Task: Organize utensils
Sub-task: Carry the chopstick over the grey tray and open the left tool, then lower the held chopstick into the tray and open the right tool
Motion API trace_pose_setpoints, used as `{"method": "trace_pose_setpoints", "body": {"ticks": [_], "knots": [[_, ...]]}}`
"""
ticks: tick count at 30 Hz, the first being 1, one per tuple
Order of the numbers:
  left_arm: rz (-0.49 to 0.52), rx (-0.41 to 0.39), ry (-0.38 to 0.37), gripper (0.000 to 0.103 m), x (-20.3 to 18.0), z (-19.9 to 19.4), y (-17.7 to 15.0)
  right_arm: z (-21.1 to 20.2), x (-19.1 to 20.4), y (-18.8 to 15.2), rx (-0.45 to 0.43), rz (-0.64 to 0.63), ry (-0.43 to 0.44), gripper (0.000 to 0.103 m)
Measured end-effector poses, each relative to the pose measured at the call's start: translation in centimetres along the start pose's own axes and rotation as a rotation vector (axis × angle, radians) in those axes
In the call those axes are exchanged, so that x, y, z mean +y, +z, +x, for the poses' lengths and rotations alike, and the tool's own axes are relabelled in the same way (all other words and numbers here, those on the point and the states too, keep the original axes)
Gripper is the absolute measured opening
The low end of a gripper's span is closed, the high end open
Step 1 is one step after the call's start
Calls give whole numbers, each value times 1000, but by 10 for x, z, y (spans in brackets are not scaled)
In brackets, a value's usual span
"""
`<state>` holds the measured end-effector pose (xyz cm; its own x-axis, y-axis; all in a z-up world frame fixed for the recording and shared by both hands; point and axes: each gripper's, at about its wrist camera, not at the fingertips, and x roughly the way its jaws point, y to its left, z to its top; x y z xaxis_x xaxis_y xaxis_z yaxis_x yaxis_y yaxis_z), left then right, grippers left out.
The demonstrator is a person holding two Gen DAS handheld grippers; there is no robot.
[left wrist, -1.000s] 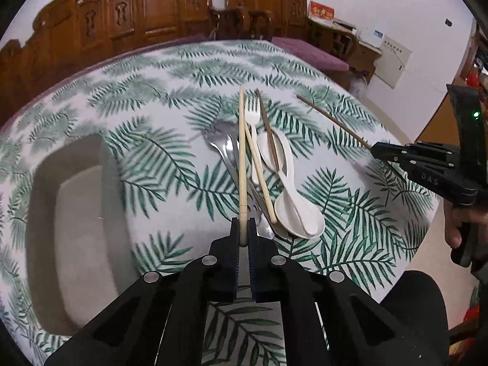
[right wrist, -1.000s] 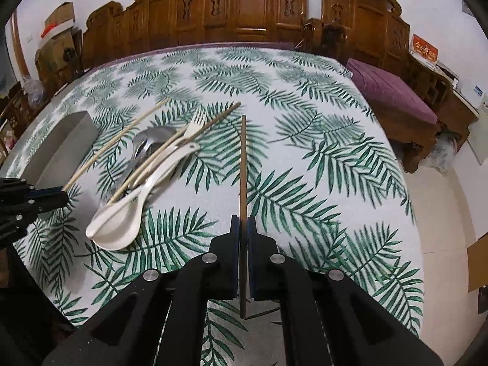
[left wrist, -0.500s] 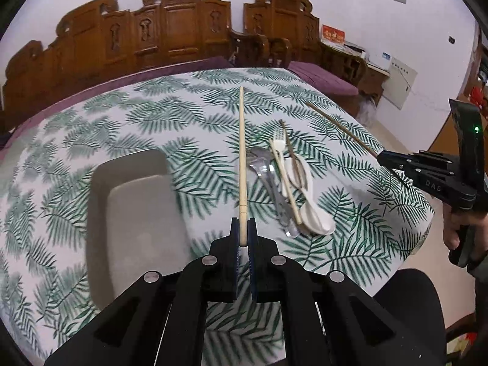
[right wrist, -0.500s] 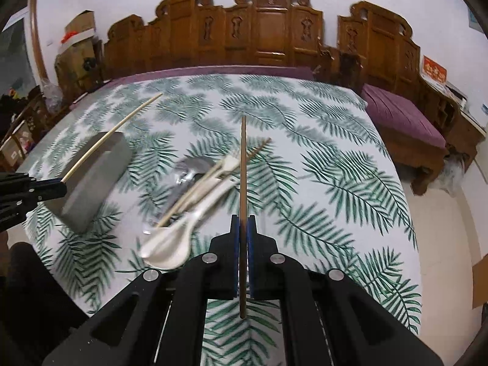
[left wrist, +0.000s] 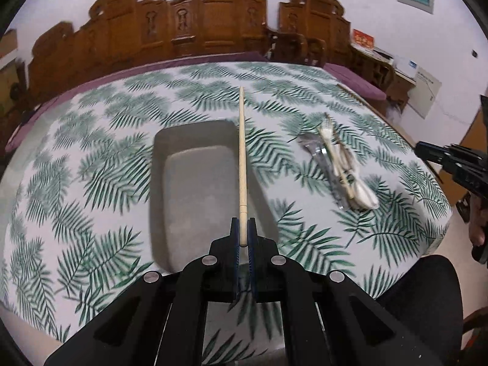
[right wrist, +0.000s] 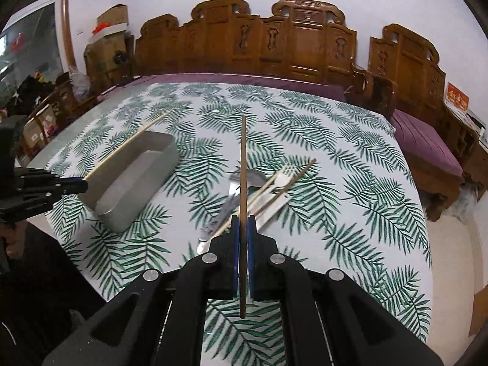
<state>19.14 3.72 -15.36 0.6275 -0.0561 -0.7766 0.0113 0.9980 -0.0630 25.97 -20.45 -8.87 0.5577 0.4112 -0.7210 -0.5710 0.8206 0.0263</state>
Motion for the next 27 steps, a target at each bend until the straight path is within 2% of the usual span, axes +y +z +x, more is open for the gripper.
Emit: {"method": "trace_pose_setpoints", "body": {"ticks": [6,12,14,17,27], "knots": [[-44,37,21,4,22,7,-12,6,20,1,13,-25,19,6],[-93,48,16,4,38,12,-9,22,41,3,40,-32,40,6],[-103,24,17,5,42,9,-7,28,49,4,51,-31,51,6],[-118,-14,8,15,48,3,-5,36,62,8,62,-30,66,6],[-124,-105,2,17,61,-20,-4,64,120,38,85,-37,134,6]]}}
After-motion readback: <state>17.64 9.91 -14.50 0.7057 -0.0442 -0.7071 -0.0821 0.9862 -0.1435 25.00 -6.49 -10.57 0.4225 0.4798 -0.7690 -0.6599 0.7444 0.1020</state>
